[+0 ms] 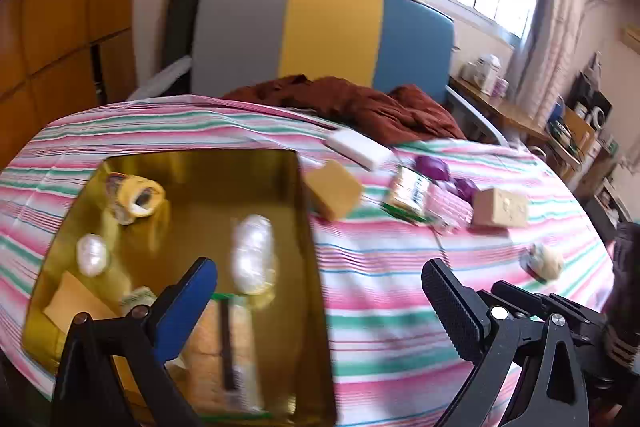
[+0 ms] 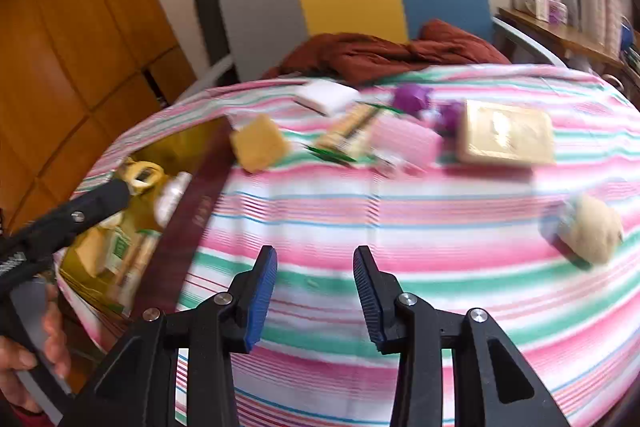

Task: Organize objects
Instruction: 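Grasp the cream knit sock with the right tool while the left tool moves toward the pink roller, then grasp the pink hair roller with the left tool while the right tool holds the cream sock, then carry the cream sock and pink roller over the gold tray and open both tools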

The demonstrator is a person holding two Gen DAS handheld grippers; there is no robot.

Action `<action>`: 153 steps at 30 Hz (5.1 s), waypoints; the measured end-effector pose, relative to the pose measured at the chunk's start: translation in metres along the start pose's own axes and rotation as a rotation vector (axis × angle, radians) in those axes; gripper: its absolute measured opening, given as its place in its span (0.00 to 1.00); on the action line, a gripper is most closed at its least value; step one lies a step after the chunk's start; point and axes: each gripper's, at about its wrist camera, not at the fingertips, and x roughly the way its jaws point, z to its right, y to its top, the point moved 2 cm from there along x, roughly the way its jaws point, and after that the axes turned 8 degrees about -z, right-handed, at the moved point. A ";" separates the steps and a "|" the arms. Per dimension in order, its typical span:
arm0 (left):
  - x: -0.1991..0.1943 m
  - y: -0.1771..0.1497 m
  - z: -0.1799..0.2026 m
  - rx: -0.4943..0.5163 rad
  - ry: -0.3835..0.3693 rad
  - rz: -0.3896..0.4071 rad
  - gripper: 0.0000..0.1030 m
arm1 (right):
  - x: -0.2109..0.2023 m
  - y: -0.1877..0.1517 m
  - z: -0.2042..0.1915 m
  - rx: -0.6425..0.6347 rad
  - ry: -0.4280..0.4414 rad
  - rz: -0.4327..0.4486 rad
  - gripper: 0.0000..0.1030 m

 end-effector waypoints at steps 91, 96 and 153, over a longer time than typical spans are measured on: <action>0.135 0.000 0.200 0.575 0.099 0.114 0.63 | -0.015 0.008 0.213 0.265 -0.330 0.274 0.58; 0.125 -0.005 0.185 0.517 0.073 0.124 0.63 | -0.015 0.008 0.211 0.258 -0.342 0.274 0.58; -0.021 0.006 -0.093 -0.064 0.017 0.151 0.63 | -0.029 0.001 -0.124 -0.372 0.177 0.138 0.56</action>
